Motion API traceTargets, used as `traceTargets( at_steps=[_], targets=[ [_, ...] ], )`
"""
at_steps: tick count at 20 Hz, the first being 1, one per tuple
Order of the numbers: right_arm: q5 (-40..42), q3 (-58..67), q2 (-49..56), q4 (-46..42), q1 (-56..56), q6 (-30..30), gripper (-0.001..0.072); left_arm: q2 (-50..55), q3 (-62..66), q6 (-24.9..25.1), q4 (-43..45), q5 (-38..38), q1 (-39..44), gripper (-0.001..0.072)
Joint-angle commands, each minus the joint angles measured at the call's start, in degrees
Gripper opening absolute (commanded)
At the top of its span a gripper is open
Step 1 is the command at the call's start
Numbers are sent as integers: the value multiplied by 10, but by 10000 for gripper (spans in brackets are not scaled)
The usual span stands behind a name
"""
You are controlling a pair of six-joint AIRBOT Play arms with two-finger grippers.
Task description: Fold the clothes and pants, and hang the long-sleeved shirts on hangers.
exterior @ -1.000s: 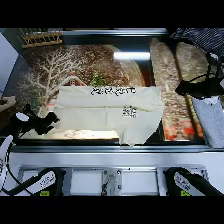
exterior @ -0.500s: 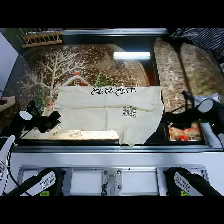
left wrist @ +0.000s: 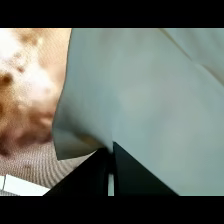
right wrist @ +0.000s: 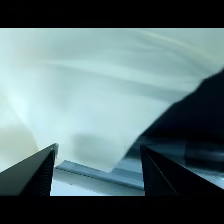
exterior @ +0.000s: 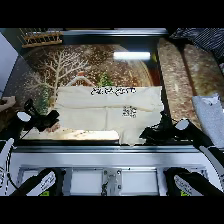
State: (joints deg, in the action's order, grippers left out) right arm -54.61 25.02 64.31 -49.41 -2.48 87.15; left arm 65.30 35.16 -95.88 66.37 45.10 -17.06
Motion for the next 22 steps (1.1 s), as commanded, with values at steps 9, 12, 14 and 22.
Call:
traceTargets(
  at_steps=[9, 12, 14, 22],
  targets=[
    [-176, 84, -117, -235, -43, 8, 11, -108, 4, 35, 106, 180, -50, 3],
    [-265, 104, -176, -296, -43, 17, 10, -182, 4, 35, 136, 281, -48, 3],
    [-289, 124, -186, -302, -43, 16, 10, -219, 4, 35, 136, 299, -28, 3],
    [-204, 273, -41, -301, -43, 12, 10, -90, 88, 24, 136, 250, 40, 3]
  ],
)
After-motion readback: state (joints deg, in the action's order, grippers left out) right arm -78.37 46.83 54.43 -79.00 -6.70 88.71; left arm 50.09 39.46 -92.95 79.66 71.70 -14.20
